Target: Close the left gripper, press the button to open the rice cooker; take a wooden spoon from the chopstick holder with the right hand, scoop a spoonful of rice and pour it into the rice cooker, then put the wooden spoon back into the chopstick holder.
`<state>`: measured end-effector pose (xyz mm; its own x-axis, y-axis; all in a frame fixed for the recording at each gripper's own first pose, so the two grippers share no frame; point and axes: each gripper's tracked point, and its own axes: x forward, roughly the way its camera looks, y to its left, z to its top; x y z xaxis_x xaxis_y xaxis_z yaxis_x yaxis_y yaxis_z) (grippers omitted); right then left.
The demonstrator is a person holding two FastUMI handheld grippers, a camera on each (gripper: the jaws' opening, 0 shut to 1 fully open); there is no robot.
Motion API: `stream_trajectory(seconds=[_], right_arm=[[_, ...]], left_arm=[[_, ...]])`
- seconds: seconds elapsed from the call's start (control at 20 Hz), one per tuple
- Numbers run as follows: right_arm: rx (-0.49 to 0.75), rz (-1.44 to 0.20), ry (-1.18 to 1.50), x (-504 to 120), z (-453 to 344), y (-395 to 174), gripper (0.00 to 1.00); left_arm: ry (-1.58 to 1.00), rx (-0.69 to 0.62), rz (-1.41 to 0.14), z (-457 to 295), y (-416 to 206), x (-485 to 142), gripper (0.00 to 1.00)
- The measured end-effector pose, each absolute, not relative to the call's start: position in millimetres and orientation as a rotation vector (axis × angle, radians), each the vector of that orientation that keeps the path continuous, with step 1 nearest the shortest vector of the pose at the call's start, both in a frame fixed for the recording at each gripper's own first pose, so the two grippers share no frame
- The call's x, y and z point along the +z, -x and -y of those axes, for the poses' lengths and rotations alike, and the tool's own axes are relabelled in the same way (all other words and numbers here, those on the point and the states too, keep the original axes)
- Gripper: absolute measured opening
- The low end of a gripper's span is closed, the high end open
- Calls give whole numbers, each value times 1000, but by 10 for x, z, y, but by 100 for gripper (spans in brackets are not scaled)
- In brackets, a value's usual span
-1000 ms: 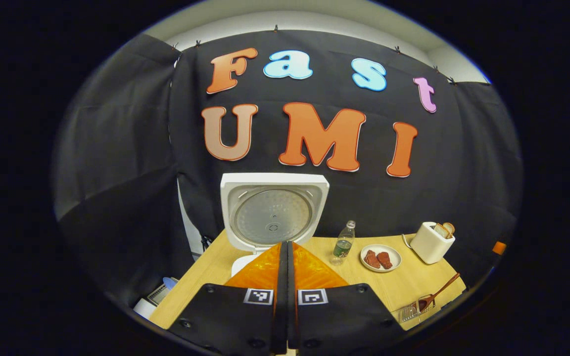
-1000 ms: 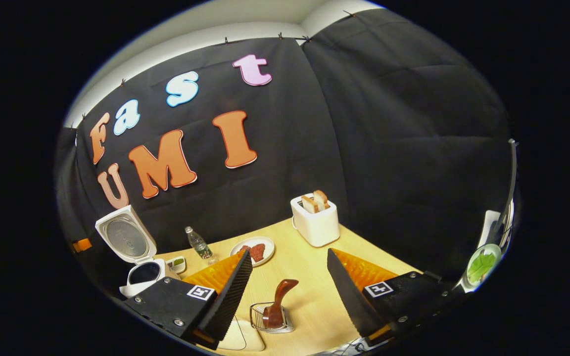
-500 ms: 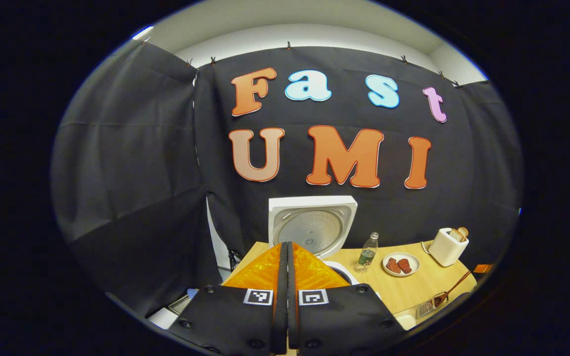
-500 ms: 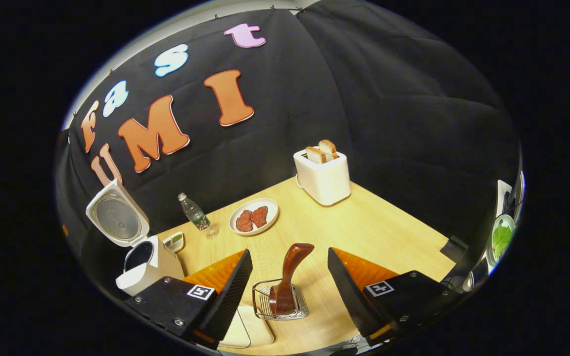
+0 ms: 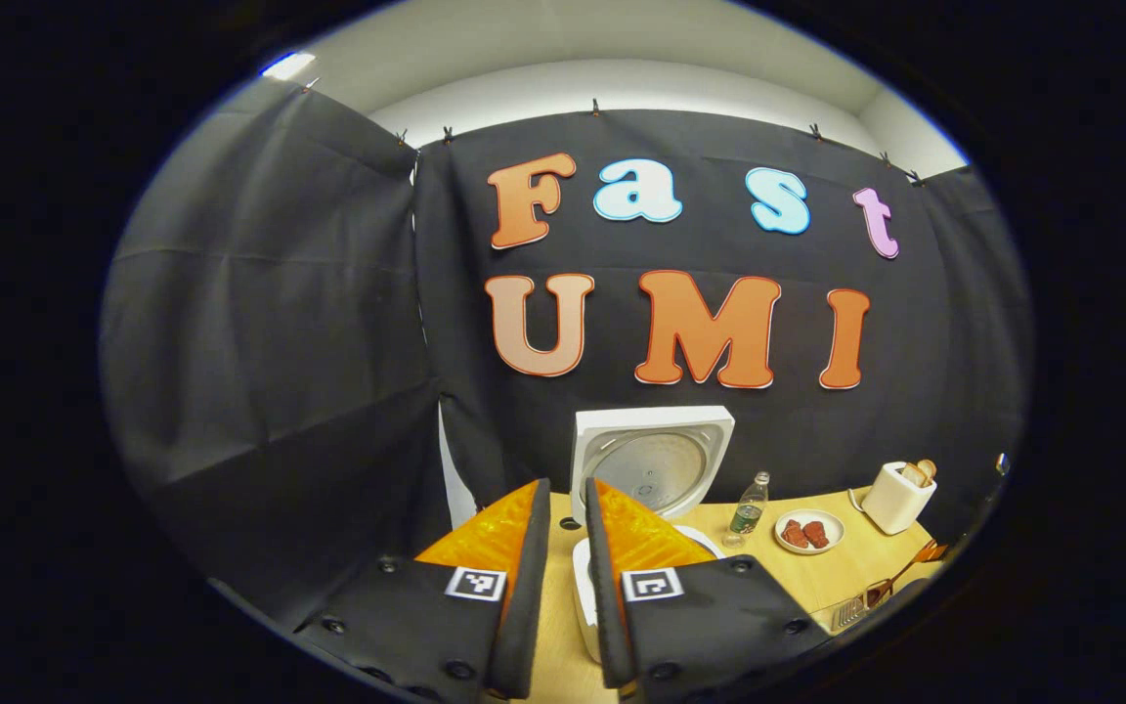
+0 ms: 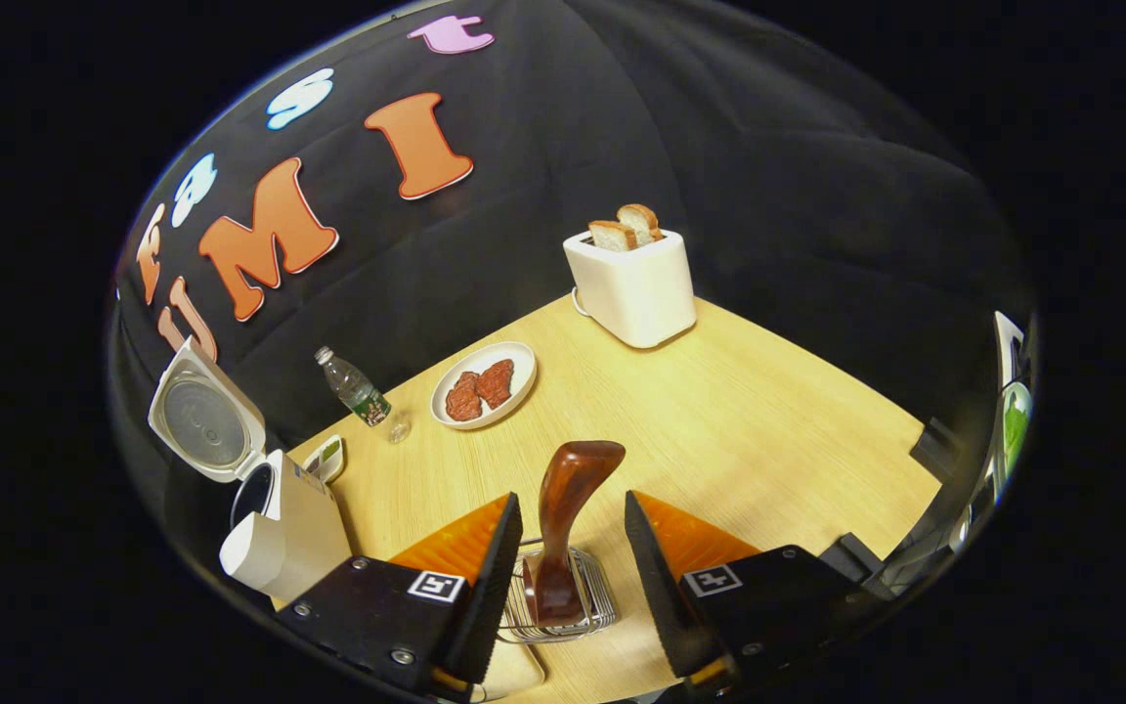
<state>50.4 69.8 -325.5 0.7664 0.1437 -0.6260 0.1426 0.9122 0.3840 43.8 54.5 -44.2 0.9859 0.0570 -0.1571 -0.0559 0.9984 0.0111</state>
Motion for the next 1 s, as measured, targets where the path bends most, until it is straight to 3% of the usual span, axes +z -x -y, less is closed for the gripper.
stream_trajectory(seconds=[0.15,0.25,0.3,0.45,0.5,0.7,1.0], right_arm=[[18,-690,-453,-3243,-747,-620,58],[11,-686,-457,-3238,-730,-673,57],[10,-690,-464,-3249,-731,-689,57],[-8,-709,-487,-3319,-716,-690,49],[-14,-706,-503,-3312,-706,-696,39],[1,-719,-590,-3248,-813,-610,22],[-20,-600,-519,-2803,-789,-573,8]], left_arm=[[-13,61,-157,-571,-407,-416,65],[-11,57,-159,-575,-402,-432,76],[-15,62,-158,-592,-421,-453,75],[-20,71,-156,-663,-409,-450,96],[-21,75,-160,-679,-411,-463,96],[-6,86,-177,-780,-432,-536,96],[13,65,-158,-856,-465,-473,96]])
